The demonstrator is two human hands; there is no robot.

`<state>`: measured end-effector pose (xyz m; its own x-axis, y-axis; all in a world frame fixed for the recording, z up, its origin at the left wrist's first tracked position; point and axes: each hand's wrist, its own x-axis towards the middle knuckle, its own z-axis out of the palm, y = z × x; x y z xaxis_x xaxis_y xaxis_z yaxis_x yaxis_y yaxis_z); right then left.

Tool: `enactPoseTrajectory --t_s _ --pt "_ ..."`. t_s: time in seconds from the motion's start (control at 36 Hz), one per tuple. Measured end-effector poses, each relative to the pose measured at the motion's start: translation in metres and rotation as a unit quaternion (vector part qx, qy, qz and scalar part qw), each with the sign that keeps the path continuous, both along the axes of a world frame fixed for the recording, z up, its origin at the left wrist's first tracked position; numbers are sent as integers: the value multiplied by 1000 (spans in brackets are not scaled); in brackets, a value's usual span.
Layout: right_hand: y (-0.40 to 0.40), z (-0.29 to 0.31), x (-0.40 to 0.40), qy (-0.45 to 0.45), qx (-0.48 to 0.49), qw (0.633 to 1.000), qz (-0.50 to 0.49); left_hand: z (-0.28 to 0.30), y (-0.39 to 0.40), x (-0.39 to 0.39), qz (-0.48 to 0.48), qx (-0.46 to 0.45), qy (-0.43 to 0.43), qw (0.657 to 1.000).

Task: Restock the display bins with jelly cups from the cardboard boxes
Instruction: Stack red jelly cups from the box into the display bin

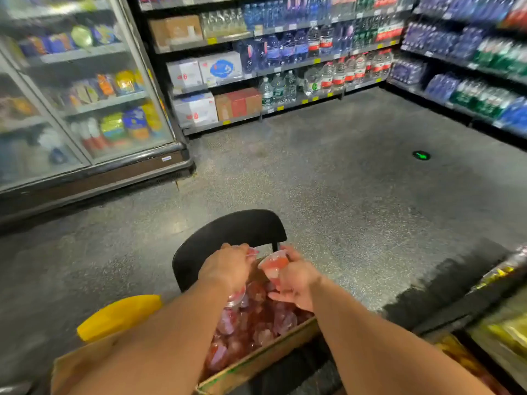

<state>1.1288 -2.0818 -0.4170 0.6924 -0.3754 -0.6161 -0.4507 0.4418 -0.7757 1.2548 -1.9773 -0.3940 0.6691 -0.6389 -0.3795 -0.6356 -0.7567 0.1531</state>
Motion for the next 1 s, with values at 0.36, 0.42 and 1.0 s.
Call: enactPoseTrajectory --t_s 0.36,0.42,1.0 --pt "52 206 -145 -46 -351 903 -246 203 5 -116 -204 -162 -77 963" --pt "55 227 -179 -35 -403 874 -269 230 0 -146 -244 -182 -77 950" --pt "173 367 -740 121 -515 681 -505 365 -3 -685 -579 -307 -58 753"
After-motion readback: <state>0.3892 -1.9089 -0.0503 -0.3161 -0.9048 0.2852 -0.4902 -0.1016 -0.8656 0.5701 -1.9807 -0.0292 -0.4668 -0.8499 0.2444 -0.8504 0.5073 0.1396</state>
